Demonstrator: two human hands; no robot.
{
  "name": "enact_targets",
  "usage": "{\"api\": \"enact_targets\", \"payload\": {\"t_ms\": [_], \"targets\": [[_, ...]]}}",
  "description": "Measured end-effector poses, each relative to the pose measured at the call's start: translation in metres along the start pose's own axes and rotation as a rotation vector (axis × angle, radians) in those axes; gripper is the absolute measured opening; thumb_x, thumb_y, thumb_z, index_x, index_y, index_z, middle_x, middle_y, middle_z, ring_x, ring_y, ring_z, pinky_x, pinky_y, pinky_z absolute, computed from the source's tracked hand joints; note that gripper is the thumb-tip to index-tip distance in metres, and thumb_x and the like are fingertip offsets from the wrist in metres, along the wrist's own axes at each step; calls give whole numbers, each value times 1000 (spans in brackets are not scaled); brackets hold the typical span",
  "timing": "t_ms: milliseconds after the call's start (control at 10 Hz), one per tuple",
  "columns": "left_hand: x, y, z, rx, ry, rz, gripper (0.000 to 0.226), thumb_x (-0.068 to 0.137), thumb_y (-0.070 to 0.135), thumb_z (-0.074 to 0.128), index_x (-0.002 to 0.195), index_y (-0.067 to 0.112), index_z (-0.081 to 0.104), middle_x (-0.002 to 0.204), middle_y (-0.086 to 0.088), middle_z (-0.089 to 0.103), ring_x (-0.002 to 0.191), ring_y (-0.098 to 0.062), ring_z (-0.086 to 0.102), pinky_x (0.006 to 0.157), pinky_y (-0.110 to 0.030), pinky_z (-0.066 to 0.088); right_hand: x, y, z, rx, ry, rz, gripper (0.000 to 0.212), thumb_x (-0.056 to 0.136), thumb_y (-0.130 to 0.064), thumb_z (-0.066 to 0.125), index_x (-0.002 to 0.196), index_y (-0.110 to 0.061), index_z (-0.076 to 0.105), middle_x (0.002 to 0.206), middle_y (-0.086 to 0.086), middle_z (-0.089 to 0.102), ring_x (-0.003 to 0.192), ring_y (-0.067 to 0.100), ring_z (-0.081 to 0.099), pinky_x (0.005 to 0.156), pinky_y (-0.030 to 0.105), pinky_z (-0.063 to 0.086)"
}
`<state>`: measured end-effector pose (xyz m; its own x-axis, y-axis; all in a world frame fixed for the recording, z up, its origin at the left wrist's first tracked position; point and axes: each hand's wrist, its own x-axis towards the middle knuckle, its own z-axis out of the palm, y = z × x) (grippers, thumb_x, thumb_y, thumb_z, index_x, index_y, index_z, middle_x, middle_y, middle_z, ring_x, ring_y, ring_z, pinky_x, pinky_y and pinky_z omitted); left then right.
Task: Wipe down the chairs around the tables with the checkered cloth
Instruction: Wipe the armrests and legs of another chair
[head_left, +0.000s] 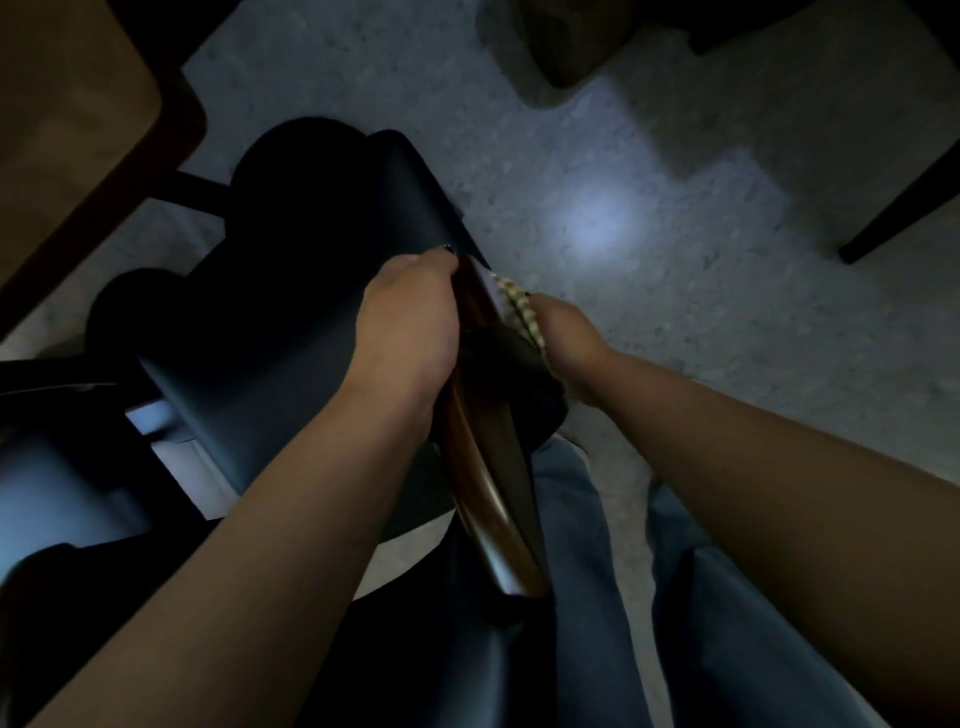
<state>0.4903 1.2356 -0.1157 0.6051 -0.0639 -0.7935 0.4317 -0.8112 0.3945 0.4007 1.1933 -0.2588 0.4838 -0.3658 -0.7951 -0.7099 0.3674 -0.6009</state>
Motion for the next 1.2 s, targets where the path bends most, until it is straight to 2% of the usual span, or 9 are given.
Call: {"api": "enact_targets", "payload": {"t_ms": [100, 300, 500, 700, 800, 900, 1000, 1100, 1200], "targets": [[11, -7, 0, -61, -16, 57, 40, 80, 43, 52, 109, 20, 67, 111, -8, 67, 100, -27, 66, 92, -51, 53, -5, -37, -1, 138, -51, -101, 31, 101, -19, 37, 104, -1, 63, 98, 13, 63, 89, 23, 60, 72, 26, 44], [16, -9, -1, -104, 229, 131, 51, 94, 36, 51, 138, 12, 44, 144, -10, 38, 122, -24, 48, 99, -37, 42, -10, -95, -10, 65, -281, -136, 36, 96, -25, 41, 61, -18, 45, 43, -9, 47, 36, 1, 42, 36, 11, 30], [17, -15, 2, -155, 264, 186, 52, 97, 38, 47, 142, 18, 32, 145, -1, 27, 123, -14, 35, 94, -27, 30, -6, -60, 1, 210, -61, -123, 32, 101, -17, 33, 88, -3, 60, 71, 9, 51, 66, 13, 46, 61, 26, 36], [24, -19, 1, -184, 278, 219, 45, 98, 38, 45, 138, 16, 41, 142, -2, 34, 107, -9, 37, 79, -18, 26, -13, -56, 1, 336, -39, -85, 35, 96, -20, 41, 64, -16, 53, 52, -8, 52, 45, -1, 47, 49, 17, 38], [22, -19, -2, -280, 364, 230, 40, 98, 36, 43, 134, 16, 43, 136, -1, 41, 107, -10, 44, 82, -18, 31, -33, -73, 3, 363, -55, -330, 22, 89, -14, 49, 73, -5, 62, 68, -2, 56, 63, 1, 51, 60, 17, 41], [22, -20, -8, -455, 428, 197, 35, 99, 29, 42, 122, 6, 52, 119, -3, 51, 98, -13, 52, 83, -25, 40, -57, -79, 7, 77, -40, -599, 20, 87, -7, 57, 97, -1, 72, 102, 3, 64, 100, 9, 57, 93, 19, 42], [23, -30, -16, -853, 325, -17, 44, 99, 32, 40, 130, 4, 56, 123, -13, 63, 105, -27, 63, 96, -41, 50, -67, -82, 3, -281, -65, -722, 26, 92, -14, 54, 111, -6, 70, 121, 6, 61, 117, 18, 51, 104, 30, 36], [10, -46, -16, -1140, 265, -116, 40, 101, 37, 36, 110, 7, 61, 94, -14, 73, 74, -25, 73, 65, -33, 59, -68, -93, -2, -526, -143, -776, 32, 94, -22, 48, 115, -9, 68, 122, 6, 60, 113, 19, 52, 98, 32, 39], [1, -59, -18, -1237, 334, -146, 34, 100, 34, 37, 108, 10, 60, 94, -10, 65, 75, -24, 70, 61, -30, 57, -67, -99, 3, -714, -230, -763, 37, 95, -32, 44, 122, -17, 64, 128, 4, 56, 116, 19, 51, 97, 32, 41]]}}
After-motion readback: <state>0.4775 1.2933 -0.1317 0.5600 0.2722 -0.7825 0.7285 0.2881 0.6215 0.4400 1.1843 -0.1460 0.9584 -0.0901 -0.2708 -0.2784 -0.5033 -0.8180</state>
